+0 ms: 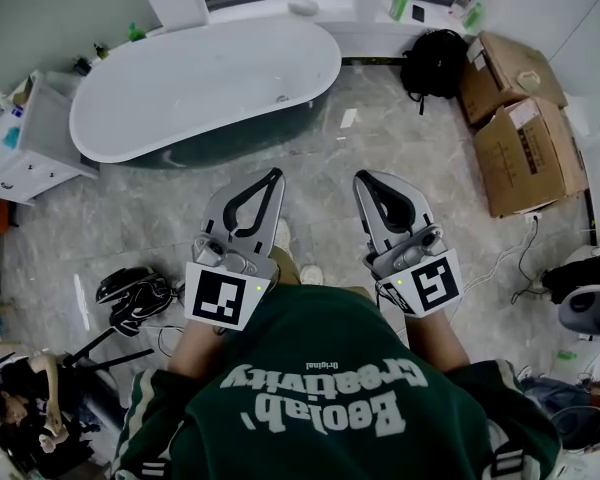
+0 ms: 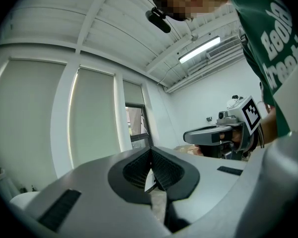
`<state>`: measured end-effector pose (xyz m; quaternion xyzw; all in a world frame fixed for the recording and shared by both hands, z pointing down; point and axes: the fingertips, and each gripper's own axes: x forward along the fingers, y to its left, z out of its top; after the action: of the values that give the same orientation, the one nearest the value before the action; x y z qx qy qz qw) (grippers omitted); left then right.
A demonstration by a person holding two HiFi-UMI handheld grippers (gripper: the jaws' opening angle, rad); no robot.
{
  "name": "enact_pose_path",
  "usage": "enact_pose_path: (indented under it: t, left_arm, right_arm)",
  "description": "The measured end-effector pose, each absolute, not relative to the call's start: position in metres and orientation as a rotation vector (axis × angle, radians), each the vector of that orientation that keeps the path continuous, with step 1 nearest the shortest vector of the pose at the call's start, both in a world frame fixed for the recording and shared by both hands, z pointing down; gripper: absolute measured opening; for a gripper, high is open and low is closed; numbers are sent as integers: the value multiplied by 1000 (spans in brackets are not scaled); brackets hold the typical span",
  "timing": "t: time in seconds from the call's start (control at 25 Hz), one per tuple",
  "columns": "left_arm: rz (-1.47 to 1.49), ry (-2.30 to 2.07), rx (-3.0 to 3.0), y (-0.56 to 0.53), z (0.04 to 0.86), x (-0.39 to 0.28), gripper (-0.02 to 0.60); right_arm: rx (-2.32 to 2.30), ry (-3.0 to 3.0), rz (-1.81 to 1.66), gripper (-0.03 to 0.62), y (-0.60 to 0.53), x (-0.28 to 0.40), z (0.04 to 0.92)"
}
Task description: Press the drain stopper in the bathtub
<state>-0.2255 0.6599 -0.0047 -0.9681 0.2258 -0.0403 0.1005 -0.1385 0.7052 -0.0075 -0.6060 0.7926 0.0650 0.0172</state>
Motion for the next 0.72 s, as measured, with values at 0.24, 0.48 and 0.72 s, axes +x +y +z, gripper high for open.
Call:
enact_pose_path:
  t: [0.24,0.48,0.72]
  left_arm:
    - [-133,650,-2867,646,9,-215,5]
    - [-122,632,-2881,617,21,-198,5]
    - [-172,569,-2860,580,43,-176,5]
  right_arm:
    - [-1912,2438,198,11,689,-125,1]
    - [-1935,2423,194,11,664,-109,14]
    - [-1954,2410,165,11,624,-93,33]
